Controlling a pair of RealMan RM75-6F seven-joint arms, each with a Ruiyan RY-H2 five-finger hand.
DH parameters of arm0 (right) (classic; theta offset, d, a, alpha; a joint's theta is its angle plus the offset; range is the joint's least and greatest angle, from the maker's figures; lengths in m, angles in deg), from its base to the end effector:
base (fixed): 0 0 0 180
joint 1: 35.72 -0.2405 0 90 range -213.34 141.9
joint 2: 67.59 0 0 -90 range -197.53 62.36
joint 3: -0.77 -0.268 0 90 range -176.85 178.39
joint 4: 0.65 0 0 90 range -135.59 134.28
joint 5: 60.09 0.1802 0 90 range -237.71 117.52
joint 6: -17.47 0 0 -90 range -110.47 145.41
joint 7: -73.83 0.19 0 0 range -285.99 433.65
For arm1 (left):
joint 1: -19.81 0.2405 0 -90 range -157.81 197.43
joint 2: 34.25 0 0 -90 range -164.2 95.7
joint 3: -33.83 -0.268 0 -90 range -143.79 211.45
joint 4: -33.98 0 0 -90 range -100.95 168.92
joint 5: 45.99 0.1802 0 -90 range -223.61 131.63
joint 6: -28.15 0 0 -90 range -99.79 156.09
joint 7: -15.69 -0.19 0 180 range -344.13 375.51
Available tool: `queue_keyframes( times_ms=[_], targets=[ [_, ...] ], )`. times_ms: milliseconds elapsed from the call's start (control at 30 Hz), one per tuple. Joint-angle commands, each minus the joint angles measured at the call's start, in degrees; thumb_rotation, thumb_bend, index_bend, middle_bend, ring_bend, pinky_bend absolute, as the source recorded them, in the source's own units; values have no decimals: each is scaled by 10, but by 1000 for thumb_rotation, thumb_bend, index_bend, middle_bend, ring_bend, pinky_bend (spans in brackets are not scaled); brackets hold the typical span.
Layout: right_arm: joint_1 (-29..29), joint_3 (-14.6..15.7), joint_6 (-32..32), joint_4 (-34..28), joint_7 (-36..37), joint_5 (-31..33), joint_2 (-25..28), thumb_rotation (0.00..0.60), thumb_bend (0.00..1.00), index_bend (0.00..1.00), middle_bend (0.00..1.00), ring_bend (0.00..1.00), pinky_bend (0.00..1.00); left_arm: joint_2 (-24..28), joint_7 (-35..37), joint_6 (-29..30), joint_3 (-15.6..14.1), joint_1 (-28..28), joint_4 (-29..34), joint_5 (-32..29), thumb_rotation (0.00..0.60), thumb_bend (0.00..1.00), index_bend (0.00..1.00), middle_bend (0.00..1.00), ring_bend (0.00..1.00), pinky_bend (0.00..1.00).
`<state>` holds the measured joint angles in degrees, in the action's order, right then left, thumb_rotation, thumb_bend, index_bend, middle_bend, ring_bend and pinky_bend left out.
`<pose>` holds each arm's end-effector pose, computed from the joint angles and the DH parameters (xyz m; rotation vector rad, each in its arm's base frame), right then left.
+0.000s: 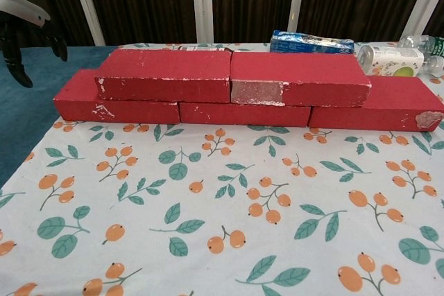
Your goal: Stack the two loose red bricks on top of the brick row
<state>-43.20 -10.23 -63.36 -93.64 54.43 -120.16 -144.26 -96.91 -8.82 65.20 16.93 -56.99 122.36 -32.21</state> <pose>-0.3532 -0.2487 0.1461 1.0873 -1.0487 0.6475 -0.1802 0.4643 0.1326 -1.7405 -1.0165 -0.2540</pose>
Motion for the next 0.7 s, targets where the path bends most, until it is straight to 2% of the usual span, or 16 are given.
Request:
queue_keyframes(
  times_ms=[33, 133, 233, 333, 433, 533, 700],
  targets=[
    [-2, 4, 8, -1, 3, -4, 2, 600, 152, 0, 0, 0, 0, 65, 70, 96, 33, 65, 100, 95, 600, 0, 149, 97, 0, 136],
    [-3, 12, 18, -4, 14, -20, 11, 600, 152, 0, 0, 0, 0, 99, 104, 200, 20, 139, 177, 189, 600, 0, 102, 53, 0, 141],
    [-6, 25, 30, -4, 27, -48, 23, 600, 153, 0, 0, 0, 0, 105, 116, 305, -14, 223, 215, 289, 600, 0, 86, 30, 0, 138],
    [-9, 36, 35, 2, 38, -78, 29, 600, 153, 0, 0, 0, 0, 87, 141, 410, -34, 309, 213, 377, 600, 0, 86, 28, 0, 135],
    [-10, 44, 32, 7, 53, -105, 30, 600, 153, 0, 0, 0, 0, 50, 181, 506, -41, 393, 179, 450, 600, 0, 86, 28, 0, 135],
    [-8, 49, 23, 12, 68, -129, 32, 600, 152, 0, 0, 0, 0, 12, 207, 559, -49, 459, 134, 495, 600, 0, 87, 30, 0, 135],
    [-9, 59, 19, 24, 103, -170, 34, 600, 153, 0, 0, 0, 0, -15, 218, 590, -52, 521, 96, 533, 600, 0, 102, 33, 0, 135]
  ],
)
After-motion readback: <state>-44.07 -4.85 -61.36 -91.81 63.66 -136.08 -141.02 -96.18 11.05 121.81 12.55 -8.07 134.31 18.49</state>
